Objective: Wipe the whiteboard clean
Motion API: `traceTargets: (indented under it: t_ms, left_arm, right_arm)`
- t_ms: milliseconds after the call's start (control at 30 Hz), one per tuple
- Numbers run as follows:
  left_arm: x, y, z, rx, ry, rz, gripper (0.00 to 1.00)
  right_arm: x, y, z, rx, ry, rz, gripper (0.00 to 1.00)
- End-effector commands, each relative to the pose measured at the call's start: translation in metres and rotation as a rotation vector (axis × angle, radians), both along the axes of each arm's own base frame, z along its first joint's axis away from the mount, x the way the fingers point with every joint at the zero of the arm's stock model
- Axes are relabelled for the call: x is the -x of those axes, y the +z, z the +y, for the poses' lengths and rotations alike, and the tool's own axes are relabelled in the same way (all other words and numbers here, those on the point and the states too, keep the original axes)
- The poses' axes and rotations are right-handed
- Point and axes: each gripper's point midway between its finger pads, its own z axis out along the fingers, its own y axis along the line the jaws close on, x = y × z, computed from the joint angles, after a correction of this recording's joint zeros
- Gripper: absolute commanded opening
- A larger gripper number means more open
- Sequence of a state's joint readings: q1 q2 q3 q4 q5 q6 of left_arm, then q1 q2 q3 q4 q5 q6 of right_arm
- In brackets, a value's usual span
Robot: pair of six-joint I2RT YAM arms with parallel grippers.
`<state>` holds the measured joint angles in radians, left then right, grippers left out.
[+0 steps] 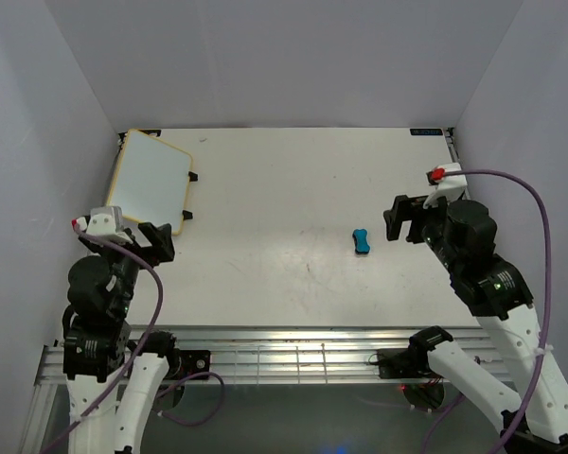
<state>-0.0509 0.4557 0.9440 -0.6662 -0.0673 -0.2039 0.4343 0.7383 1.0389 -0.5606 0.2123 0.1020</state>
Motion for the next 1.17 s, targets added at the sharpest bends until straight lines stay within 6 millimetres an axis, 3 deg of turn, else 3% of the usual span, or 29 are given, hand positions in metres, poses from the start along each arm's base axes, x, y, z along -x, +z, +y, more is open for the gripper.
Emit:
traceTargets:
  t_ms: [0, 300, 733, 1133]
  left_arm:
    - [0.005, -0.020, -0.007, -0.099, -0.064, -0.016, 0.98]
    - [0.009, -0.016, -0.016, -0.081, -0.107, -0.055, 0.98]
    - [0.007, -0.026, -0.011, -0.071, -0.072, -0.055, 0.98]
    - [0.006, -0.024, -0.011, -0.084, -0.073, -0.054, 0.98]
  right_arm:
    - [0.020, 0.011, -0.023, 0.036, -0.054, -0.037, 0.90]
    - [0.036, -0.020, -0.040, 0.052, -0.110, -0.001, 0.90]
    - [0.040, -0.009, -0.056, 0.049, -0.181, -0.067, 0.90]
    - [0.036, -0.011, -0.050, 0.051, -0.164, -0.047, 0.90]
